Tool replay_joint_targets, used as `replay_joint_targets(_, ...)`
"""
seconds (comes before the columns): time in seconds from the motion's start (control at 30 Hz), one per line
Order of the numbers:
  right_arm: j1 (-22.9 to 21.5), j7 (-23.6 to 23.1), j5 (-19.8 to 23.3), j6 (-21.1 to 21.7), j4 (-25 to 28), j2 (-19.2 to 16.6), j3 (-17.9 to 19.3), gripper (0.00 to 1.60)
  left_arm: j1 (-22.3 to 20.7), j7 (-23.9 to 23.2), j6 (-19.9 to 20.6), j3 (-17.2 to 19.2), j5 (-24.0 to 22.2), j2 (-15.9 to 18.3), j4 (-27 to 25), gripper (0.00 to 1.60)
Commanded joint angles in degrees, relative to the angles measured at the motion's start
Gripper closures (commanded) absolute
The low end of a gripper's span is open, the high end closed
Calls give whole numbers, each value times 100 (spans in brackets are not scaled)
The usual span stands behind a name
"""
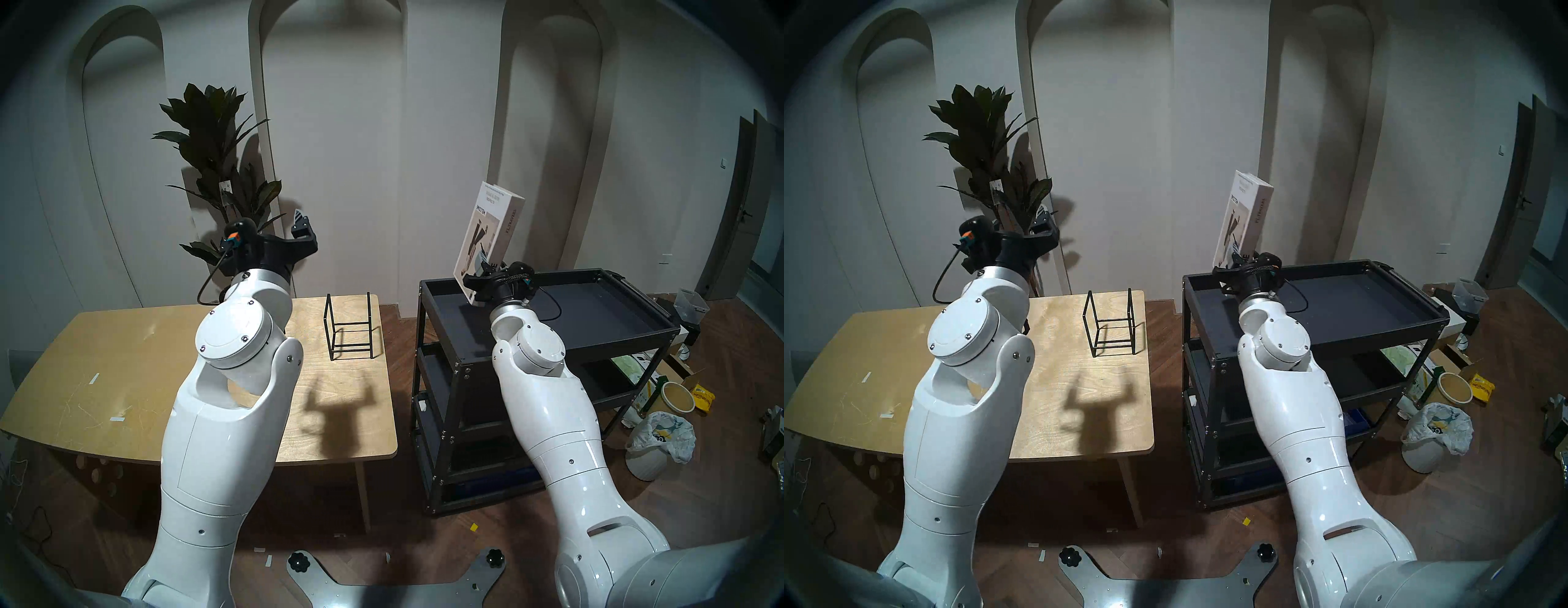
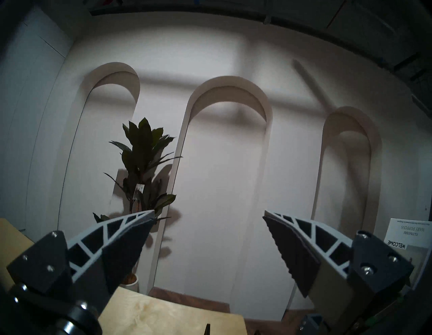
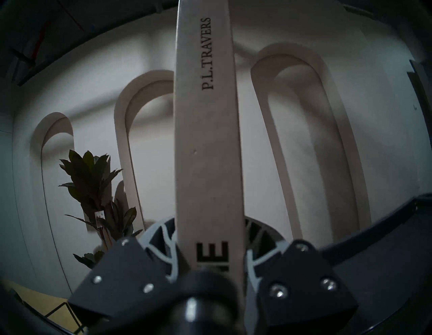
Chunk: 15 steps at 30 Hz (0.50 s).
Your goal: Transfer books between table and cart
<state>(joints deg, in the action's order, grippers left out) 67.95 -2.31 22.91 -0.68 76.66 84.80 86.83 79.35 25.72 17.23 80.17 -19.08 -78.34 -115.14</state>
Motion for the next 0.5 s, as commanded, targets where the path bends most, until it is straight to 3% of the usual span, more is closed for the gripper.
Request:
replay_joint_targets(0.0, -511, -311, 235, 391, -363, -151, 58, 160, -350, -104, 103, -60, 102, 123, 238, 0)
replay_joint_targets(0.3, -707, -401, 105, 787, -510, -313, -85, 160, -606, -297, 478, 153, -124, 206, 624, 0)
replay_joint_targets(0.47, -863, -410, 177, 1332, -517, -394, -101, 160, -649, -347, 703, 193, -272, 185, 714, 0)
